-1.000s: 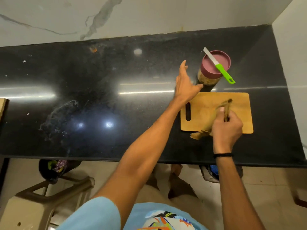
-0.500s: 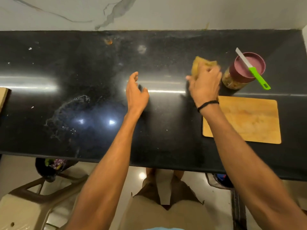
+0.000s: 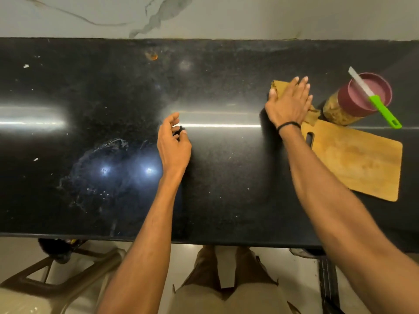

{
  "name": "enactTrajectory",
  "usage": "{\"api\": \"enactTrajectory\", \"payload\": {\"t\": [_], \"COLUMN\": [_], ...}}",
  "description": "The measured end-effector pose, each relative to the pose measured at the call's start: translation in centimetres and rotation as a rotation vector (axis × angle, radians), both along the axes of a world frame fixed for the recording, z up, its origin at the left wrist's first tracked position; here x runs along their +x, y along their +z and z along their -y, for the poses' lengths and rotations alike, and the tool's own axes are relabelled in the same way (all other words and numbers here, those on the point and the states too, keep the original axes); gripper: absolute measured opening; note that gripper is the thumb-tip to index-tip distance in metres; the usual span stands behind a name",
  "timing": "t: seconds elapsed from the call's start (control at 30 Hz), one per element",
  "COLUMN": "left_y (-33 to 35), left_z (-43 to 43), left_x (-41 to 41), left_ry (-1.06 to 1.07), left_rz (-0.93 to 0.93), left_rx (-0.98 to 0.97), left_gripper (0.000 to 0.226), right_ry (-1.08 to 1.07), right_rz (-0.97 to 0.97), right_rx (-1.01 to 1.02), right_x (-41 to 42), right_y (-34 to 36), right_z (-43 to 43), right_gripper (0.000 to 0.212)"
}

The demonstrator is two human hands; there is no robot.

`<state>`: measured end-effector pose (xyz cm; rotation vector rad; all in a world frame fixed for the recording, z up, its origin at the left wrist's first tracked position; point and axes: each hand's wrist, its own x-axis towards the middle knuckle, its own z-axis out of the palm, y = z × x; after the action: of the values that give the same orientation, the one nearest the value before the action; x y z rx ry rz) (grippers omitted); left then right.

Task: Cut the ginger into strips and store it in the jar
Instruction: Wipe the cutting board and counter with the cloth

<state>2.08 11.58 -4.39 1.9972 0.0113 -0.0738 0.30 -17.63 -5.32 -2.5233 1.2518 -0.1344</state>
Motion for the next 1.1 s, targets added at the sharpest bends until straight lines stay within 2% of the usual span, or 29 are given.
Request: {"api": "enactTrajectory", "payload": {"t": [0.13,0.23,0.37,0.47,0.6,0.67,0.7,0.77,0.83,0.87,0.93,1.0,1.1], "left_y": [0.0,0.1,0.1,0.5,1.0,1.2,1.2,1.3,1.3,1.3,1.4,1.5,1.9], "left_z": [-1.7,-2.5,-2.9,-2.8,-3.1,-3.3,-3.4,-3.6,-3.9,-4.1,-4.5,-4.7,-4.0], "left_x": [0.7,1.0,1.4,1.4,1.1,0.9,0.8,0.8,0.4,0.2,-0.2,-0.7,-1.4], "left_ry": [0.017,0.015,0.014,0.027,0.063,0.050,0.041,0.016,-0.003,-0.010,-0.005,0.003,-0.026], "left_rz": [-0.002,-0.003,0.010,0.022,0.036,0.039,0.037,0.026,0.026,0.026,0.023,0.011,0.008], "left_rx": [-0.006,0.008,0.014,0.012,0.006,0.020,0.028,0.032,0.028,0.024,0.016,0.004,-0.005], "left_gripper": [0.045,0.045,0.045,0.043,0.041,0.040,0.040,0.040,0.041,0.041,0.041,0.040,0.039], "right_ry": [-0.004,-0.013,0.062,0.266,0.817,0.959,0.930,0.678,0.426,0.375,0.352,0.400,0.675], "right_rz": [-0.104,-0.110,-0.080,-0.068,-0.039,-0.017,-0.018,-0.079,-0.122,-0.108,-0.058,-0.006,0.031], "right_rx": [-0.082,-0.128,-0.093,-0.086,-0.119,-0.091,-0.146,-0.228,-0.199,-0.169,-0.109,-0.101,-0.081], "right_x": [2.6,3.3,6.8,7.3,-3.5,-6.6,-6.1,-3.0,-0.1,0.6,0.8,-1.8,-10.3], "right_y": [-0.7,-0.8,-0.2,-0.5,-0.8,-0.7,-0.9,-0.8,0.3,0.2,-0.3,-0.6,-1.1], "right_z": [-0.7,-1.2,-3.9,-10.1,-22.7,-22.3,-20.0,-14.0,-7.7,-6.0,-7.4,-13.7,-24.5], "right_gripper": [0.067,0.063,0.061,0.062,0.058,0.058,0.057,0.057,0.058,0.059,0.061,0.061,0.058]}}
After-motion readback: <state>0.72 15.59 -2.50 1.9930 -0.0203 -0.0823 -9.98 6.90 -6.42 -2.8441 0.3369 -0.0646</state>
